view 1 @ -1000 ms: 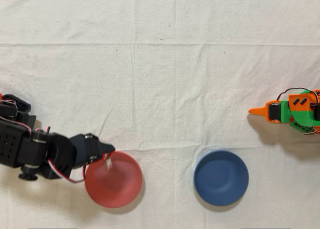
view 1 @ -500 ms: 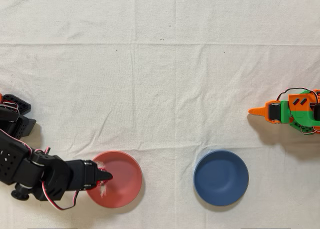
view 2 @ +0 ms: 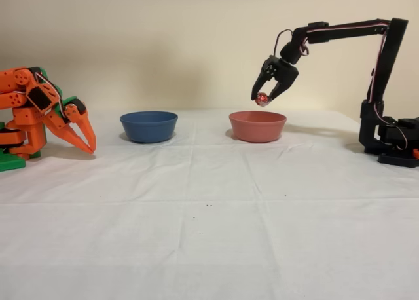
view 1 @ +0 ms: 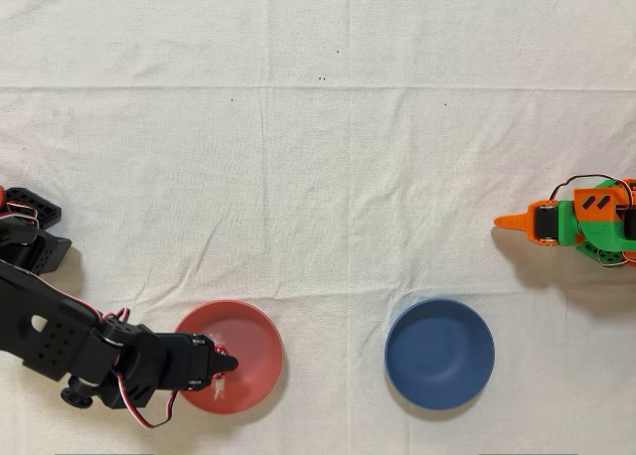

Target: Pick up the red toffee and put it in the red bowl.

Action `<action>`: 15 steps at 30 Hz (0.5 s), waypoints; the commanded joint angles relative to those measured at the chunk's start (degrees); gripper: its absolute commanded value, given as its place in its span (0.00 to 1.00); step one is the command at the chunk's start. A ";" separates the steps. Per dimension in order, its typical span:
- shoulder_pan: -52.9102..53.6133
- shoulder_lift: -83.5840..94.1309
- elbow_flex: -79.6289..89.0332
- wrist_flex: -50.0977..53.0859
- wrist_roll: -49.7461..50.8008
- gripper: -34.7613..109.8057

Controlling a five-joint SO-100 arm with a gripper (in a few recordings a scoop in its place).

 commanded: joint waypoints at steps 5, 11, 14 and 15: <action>2.20 -0.88 -0.97 -2.72 -2.20 0.31; 2.64 -1.58 -0.62 -3.43 -2.81 0.32; 2.64 -1.93 -0.62 -3.60 -2.81 0.33; 2.64 -1.93 -0.62 -3.60 -2.81 0.33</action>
